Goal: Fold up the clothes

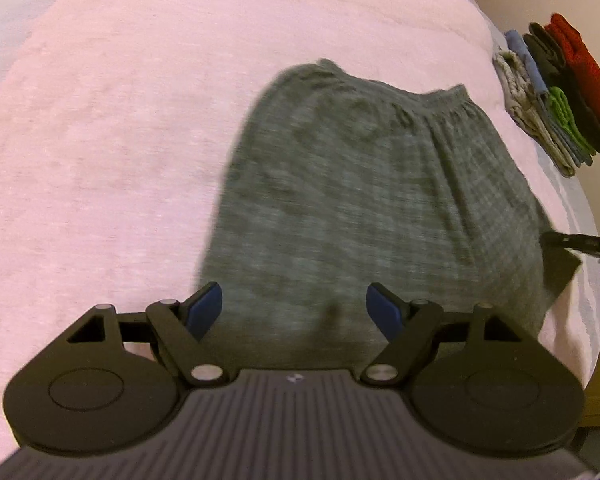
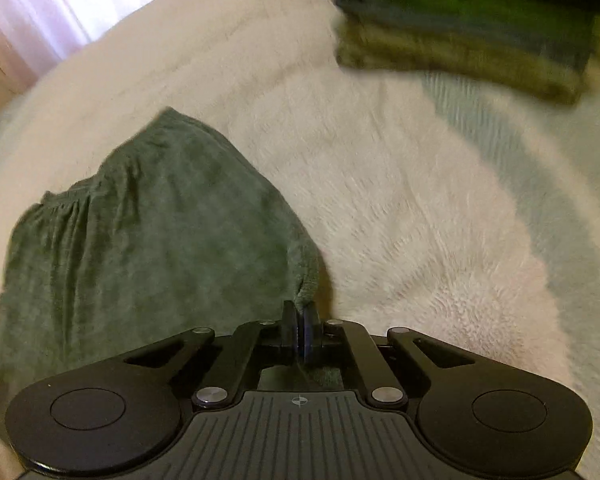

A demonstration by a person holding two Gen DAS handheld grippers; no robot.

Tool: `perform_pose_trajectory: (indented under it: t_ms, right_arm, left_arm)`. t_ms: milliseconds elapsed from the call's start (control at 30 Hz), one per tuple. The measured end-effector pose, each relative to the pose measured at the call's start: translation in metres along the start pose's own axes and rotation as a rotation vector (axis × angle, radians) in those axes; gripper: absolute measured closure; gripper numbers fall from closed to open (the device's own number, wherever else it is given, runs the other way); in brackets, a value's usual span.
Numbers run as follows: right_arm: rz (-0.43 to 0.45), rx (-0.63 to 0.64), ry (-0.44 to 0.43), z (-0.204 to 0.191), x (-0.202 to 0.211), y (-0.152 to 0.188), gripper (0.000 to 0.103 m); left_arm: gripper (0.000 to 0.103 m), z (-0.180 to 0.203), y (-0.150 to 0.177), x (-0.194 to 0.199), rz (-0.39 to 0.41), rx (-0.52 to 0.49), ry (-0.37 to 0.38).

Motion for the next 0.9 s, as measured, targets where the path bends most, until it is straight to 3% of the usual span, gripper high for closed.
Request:
perform_pose_trajectory:
  t_ms: [133, 267, 467, 533, 567, 600, 633, 667, 767, 900]
  right_arm:
    - [0.145, 0.141, 0.088, -0.092, 0.046, 0.002, 0.102]
    - [0.221, 0.276, 0.007, -0.211, 0.072, 0.03, 0.102]
    - [0.163, 0.423, -0.146, -0.351, 0.049, 0.11, 0.102]
    - [0.077, 0.477, -0.134, -0.372, 0.025, 0.142, 0.101]
    - [0.026, 0.488, -0.118, -0.375, 0.013, 0.157, 0.096]
    - [-0.025, 0.498, -0.101, -0.378, 0.002, 0.173, 0.067]
    - [-0.043, 0.498, -0.097, -0.379, -0.002, 0.184, 0.046]
    - [-0.035, 0.49, -0.101, -0.378, 0.001, 0.191, 0.014]
    - [0.005, 0.439, -0.133, -0.367, 0.018, 0.198, 0.011]
    - [0.02, 0.295, -0.107, -0.333, 0.039, 0.192, 0.011]
  left_arm:
    - [0.027, -0.022, 0.002, 0.015, 0.013, 0.016, 0.012]
    - [0.027, -0.043, 0.003, 0.03, 0.027, 0.032, 0.027]
    - [0.027, -0.07, 0.016, 0.043, 0.028, 0.06, 0.028]
    - [0.027, -0.077, 0.022, 0.045, 0.023, 0.07, 0.026]
    - [0.027, -0.081, 0.025, 0.046, 0.021, 0.075, 0.025]
    - [0.027, -0.085, 0.028, 0.047, 0.018, 0.081, 0.024]
    - [0.027, -0.089, 0.032, 0.048, 0.016, 0.086, 0.022]
    - [0.027, -0.092, 0.035, 0.049, 0.013, 0.091, 0.021]
    - [0.028, -0.104, 0.045, 0.052, 0.006, 0.107, 0.018]
    - [0.031, -0.114, 0.055, 0.055, -0.002, 0.122, 0.018]
Point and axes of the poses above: each gripper's, at about its wrist camera, not at the fingertips, and x roughly against the way its jaws point, z to its right, y to its underside, the point moved 10 cm from there along -x, roughly the way its jaws point, and after that the axes turned 8 degrees about -x, right-handed, at the moved point
